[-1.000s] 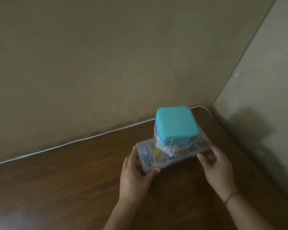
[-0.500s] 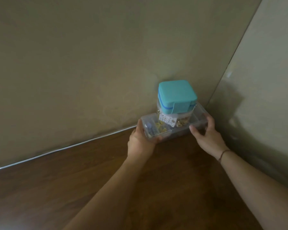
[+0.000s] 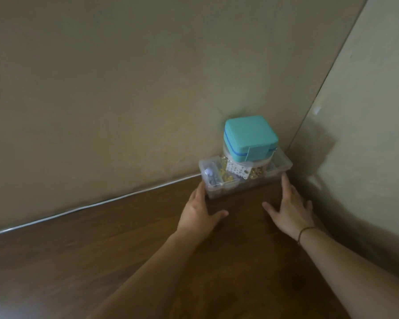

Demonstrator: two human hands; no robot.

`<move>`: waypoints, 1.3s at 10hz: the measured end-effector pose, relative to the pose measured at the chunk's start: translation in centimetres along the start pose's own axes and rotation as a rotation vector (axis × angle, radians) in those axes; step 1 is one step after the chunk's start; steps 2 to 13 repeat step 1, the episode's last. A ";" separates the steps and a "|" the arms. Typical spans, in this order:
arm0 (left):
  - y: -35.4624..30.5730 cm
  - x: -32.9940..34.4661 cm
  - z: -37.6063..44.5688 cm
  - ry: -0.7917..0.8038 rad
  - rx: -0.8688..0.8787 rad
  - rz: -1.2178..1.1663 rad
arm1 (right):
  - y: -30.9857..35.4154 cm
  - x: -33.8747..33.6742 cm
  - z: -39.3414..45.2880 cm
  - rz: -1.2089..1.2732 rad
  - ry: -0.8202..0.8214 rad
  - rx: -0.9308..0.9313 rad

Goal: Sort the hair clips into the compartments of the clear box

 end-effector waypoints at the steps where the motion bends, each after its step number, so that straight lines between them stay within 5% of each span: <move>1: 0.1 -0.2 -1.6 0.047 0.042 0.129 | 0.1 -0.5 -0.9 -0.208 0.015 -0.039; 13: 0.1 -0.2 -1.6 0.047 0.042 0.129 | 0.1 -0.5 -0.9 -0.208 0.015 -0.039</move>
Point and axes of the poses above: each hand's wrist, its own z-axis towards the middle knuckle, its own x-axis out of the palm, y = z × x, the point moved 3 cm from there along z, towards the middle knuckle, and after that the axes turned 10 degrees about -y, right-handed, at the moved point
